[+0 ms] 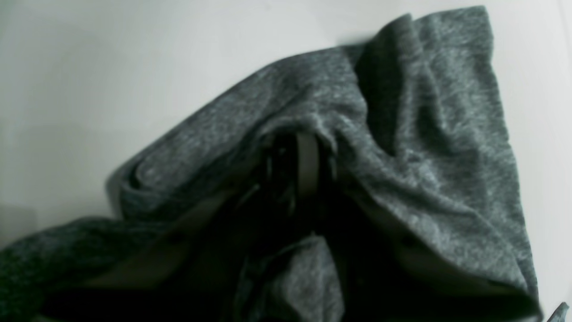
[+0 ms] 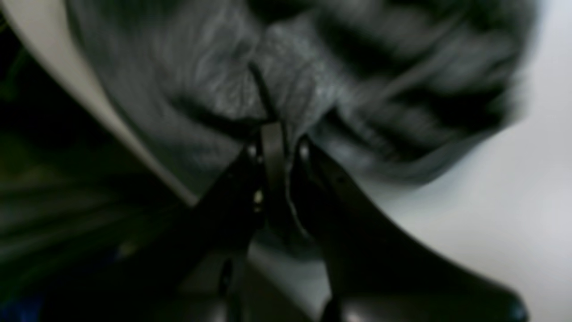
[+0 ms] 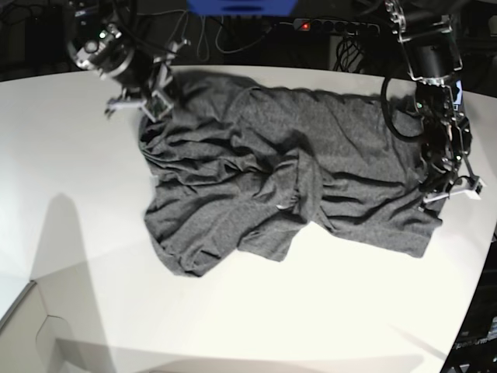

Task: Layout the t-shirt on the table in an organized manner, then fold the t-shirt properly
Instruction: 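Pull the grasped shirt edge with the right gripper toward the hem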

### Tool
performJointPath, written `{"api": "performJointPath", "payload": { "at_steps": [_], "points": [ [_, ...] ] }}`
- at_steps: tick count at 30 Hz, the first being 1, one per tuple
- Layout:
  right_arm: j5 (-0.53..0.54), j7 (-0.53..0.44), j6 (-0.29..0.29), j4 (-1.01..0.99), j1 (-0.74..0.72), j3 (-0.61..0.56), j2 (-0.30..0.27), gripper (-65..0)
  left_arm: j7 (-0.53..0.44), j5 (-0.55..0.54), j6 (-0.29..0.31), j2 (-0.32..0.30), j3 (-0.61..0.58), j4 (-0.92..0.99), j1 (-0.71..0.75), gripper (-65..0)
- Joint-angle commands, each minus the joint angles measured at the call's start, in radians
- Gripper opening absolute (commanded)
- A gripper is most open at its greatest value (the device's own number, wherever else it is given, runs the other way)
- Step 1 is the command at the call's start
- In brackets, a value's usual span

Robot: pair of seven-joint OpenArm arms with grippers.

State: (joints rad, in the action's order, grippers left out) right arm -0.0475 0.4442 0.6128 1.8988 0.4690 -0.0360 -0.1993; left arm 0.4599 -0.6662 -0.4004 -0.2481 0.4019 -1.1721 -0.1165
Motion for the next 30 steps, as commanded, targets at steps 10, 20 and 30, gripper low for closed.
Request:
{"api": "performJointPath", "payload": {
  "at_steps": [10, 20, 30],
  "points": [
    [0.016, -0.012, 0.002, 0.067, -0.459, -0.167, 0.087, -65.0, -0.005, 0.001, -0.007, -0.009, -0.001, -0.019, -0.015, -58.2],
    [0.019, 0.017, 0.002, -0.454, -0.910, -0.210, 0.200, -65.0, -0.005, 0.001, -0.007, -0.009, -0.001, -0.021, 0.002, -58.2],
    [0.015, -0.089, 0.000, -0.893, -1.120, -0.212, 0.231, -48.3, -0.005, -0.002, -0.007, -0.009, -0.001, -0.030, 0.025, -58.2]
  ]
}}
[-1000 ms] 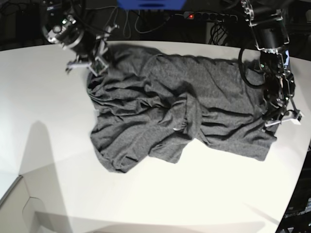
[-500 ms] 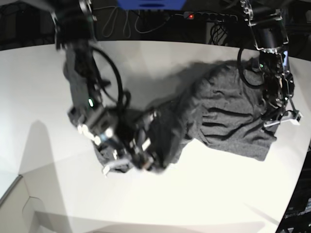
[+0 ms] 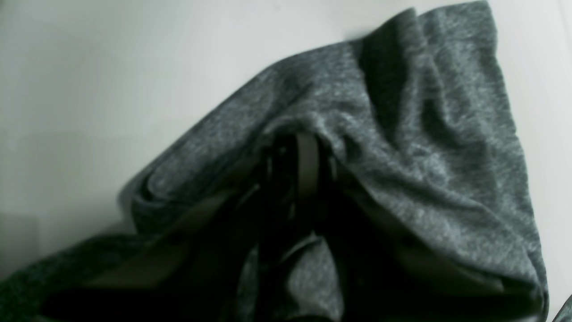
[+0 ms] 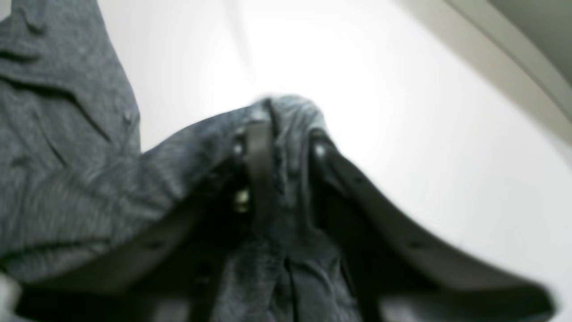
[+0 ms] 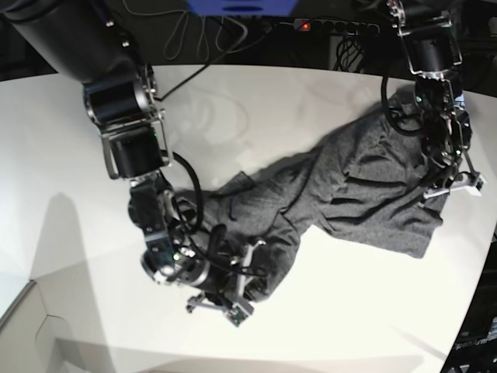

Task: Layout the t-shirt on the table in an organized manner, then fold the t-shirt properly
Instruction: 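Pull the grasped shirt edge with the right gripper toward the hem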

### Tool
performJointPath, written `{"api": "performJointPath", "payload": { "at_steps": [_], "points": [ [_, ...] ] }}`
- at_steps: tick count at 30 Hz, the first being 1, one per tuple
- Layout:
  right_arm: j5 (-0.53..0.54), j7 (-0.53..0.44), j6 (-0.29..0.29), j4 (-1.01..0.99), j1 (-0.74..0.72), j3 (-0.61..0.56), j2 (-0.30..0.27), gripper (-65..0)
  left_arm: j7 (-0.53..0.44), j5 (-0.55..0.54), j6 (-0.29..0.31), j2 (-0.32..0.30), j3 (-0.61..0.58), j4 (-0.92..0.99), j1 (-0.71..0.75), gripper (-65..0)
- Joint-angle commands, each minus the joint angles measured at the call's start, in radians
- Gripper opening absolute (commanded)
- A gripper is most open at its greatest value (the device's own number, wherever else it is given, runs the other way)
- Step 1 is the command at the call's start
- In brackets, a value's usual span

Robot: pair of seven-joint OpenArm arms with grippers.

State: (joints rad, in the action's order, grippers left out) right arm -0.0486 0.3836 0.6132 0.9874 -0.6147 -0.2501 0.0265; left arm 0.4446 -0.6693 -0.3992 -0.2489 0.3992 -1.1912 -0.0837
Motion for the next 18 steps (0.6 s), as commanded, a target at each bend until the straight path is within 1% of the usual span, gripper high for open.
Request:
{"api": "performJointPath", "payload": {
  "at_steps": [1, 2, 4, 8, 10, 12, 15, 18],
  "points": [
    [0.016, -0.028, 0.000, 0.018, -0.029, 0.005, 0.002, -43.7, 0.010, 0.004, -0.008, -0.008, 0.002, -0.011, -0.008, -58.2],
    [0.016, -0.033, 0.000, 0.023, -0.021, 0.008, 0.002, -39.1, 0.010, 0.004, -0.008, -0.008, 0.002, -0.011, -0.009, -58.2],
    [0.020, -0.027, 0.000, 0.075, 0.006, 0.011, -0.021, -31.2, 0.010, 0.003, -0.008, -0.008, 0.002, -0.011, -0.009, -58.2],
    [0.020, -0.028, 0.000, 0.316, 0.163, 0.013, -0.056, -22.0, 0.010, 0.001, -0.008, -0.008, 0.002, -0.011, -0.009, -58.2],
    [0.019, -0.027, 0.000, 0.420, 0.244, 0.013, -0.063, -20.4, 0.010, 0.001, -0.008, -0.008, 0.002, -0.011, -0.009, -58.2],
    [0.017, -0.027, 0.000, 0.491, 0.329, 0.019, -0.063, -20.2, 0.010, -0.002, -0.008, -0.008, 0.002, -0.011, -0.009, -58.2],
    [0.017, -0.027, 0.000, 0.502, 0.430, 0.047, -0.056, -20.2, 0.010, 0.000, -0.008, -0.008, 0.002, -0.011, -0.011, -58.2],
    [0.020, -0.035, 0.000, 0.456, 0.479, 0.051, -0.055, -20.2, 0.010, 0.001, -0.008, -0.008, 0.002, -0.009, -0.012, -58.2]
  ]
}}
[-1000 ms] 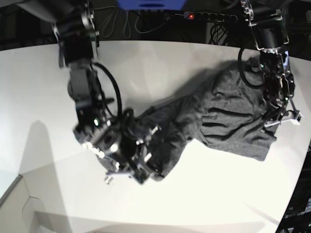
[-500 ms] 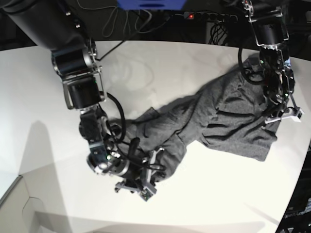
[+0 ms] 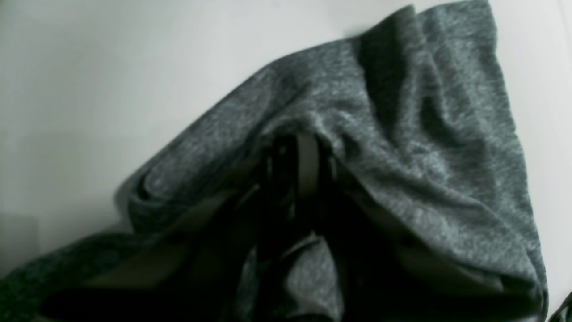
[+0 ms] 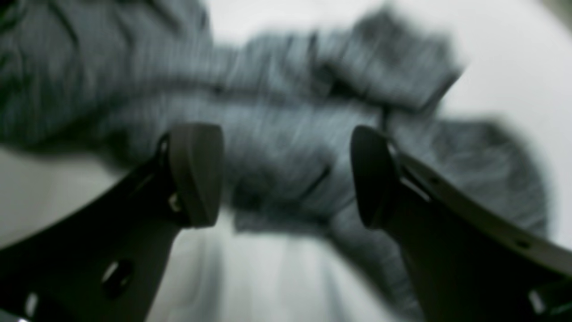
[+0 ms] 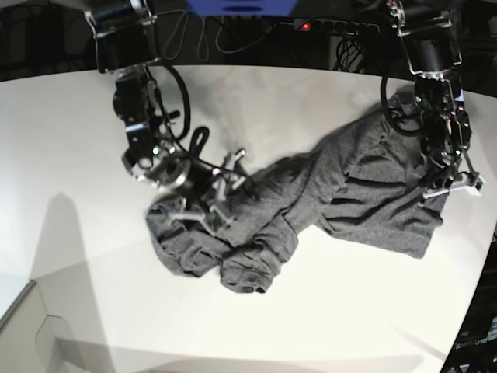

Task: Layout the t-shirt on the table in an organized manner, then fold the t-shirt properly
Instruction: 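Pull the grasped shirt edge with the right gripper toward the hem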

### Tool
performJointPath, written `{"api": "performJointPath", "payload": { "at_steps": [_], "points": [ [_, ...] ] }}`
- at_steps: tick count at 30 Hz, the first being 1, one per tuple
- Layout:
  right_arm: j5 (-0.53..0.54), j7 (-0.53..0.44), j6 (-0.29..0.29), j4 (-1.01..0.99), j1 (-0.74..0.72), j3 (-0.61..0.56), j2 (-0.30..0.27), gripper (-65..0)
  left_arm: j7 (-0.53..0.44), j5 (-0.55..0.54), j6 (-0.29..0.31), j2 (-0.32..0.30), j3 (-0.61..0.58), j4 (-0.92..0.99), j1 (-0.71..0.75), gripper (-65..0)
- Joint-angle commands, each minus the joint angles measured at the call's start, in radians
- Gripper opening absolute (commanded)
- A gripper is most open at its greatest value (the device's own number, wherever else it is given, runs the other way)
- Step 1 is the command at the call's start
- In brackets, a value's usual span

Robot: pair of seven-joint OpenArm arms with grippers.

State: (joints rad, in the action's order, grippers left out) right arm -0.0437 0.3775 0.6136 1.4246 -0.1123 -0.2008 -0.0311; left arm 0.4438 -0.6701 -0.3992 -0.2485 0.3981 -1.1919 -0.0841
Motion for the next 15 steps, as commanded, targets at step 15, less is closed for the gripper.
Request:
{"api": "performJointPath", "payload": {
  "at_steps": [15],
  "points": [
    [0.015, -0.030, -0.001, -0.090, -0.051, 0.002, 0.027, -20.5, 0.011, 0.005, -0.008, -0.008, 0.003, -0.004, -0.013, -58.2]
  ]
}}
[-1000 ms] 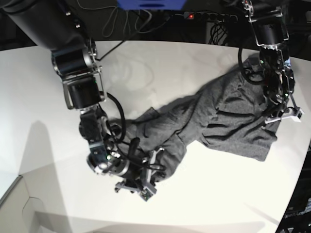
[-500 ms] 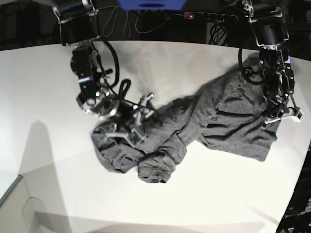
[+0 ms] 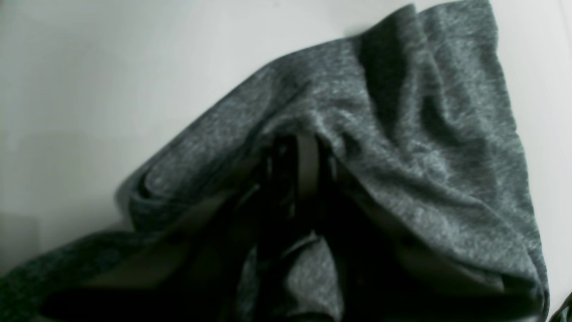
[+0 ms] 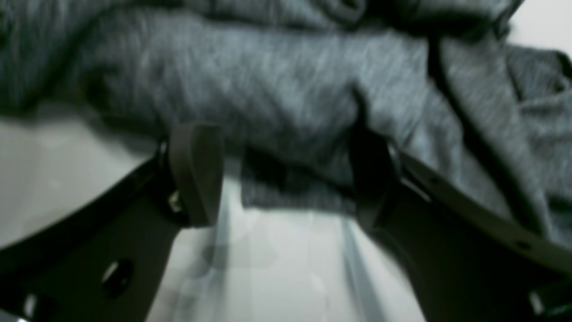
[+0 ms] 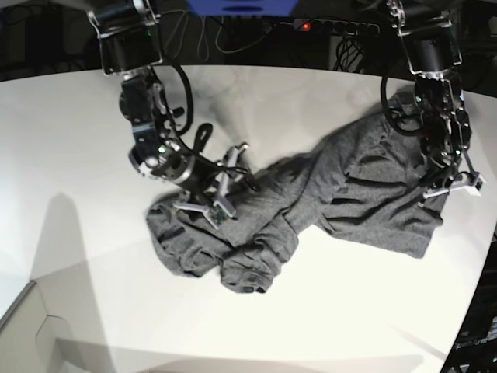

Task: Layout the t-shirt on the table in an organized manner, then fold the t-shirt properly
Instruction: 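Pull the grasped shirt edge with the right gripper toward the hem, then lift the shirt with both grippers and stretch it between them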

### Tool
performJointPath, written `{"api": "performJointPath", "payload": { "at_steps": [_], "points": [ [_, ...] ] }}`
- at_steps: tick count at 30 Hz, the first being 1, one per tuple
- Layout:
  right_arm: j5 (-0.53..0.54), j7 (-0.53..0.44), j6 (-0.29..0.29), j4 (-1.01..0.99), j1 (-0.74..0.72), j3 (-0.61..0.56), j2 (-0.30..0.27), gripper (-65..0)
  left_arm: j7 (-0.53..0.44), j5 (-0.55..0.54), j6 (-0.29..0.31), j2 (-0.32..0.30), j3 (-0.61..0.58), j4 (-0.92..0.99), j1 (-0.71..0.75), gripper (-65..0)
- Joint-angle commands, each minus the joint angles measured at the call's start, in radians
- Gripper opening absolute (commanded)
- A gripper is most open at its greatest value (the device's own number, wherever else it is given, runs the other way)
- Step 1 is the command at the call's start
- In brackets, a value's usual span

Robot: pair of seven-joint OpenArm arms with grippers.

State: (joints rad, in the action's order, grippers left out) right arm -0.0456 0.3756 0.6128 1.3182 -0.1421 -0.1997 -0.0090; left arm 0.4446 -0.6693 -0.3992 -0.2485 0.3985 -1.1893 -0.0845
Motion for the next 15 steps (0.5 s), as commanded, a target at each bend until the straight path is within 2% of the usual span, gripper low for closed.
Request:
{"api": "performJointPath", "payload": {
  "at_steps": [1, 4, 10, 11, 15],
  "points": [
    [0.017, -0.028, 0.000, 0.007, -0.029, 0.001, 0.007, -21.4, 0.010, 0.004, -0.008, -0.008, 0.003, -0.007, -0.013, -58.2],
    [0.019, -0.028, 0.000, -0.027, -0.054, 0.001, 0.010, -30.5, 0.010, 0.003, -0.008, -0.008, 0.003, -0.008, -0.013, -58.2],
    [0.019, -0.025, 0.000, -0.049, -0.075, 0.001, 0.022, -61.9, 0.010, 0.004, -0.008, -0.008, 0.003, -0.011, -0.010, -58.2],
    [0.019, -0.022, 0.000, -0.042, -0.075, 0.001, 0.022, -65.0, 0.010, 0.004, -0.008, -0.008, 0.003, -0.011, -0.010, -58.2],
    [0.017, -0.019, 0.000, 0.073, -0.052, 0.001, 0.016, -65.0, 0.007, 0.004, -0.008, -0.008, 0.003, -0.004, -0.013, -58.2]
  ]
}}
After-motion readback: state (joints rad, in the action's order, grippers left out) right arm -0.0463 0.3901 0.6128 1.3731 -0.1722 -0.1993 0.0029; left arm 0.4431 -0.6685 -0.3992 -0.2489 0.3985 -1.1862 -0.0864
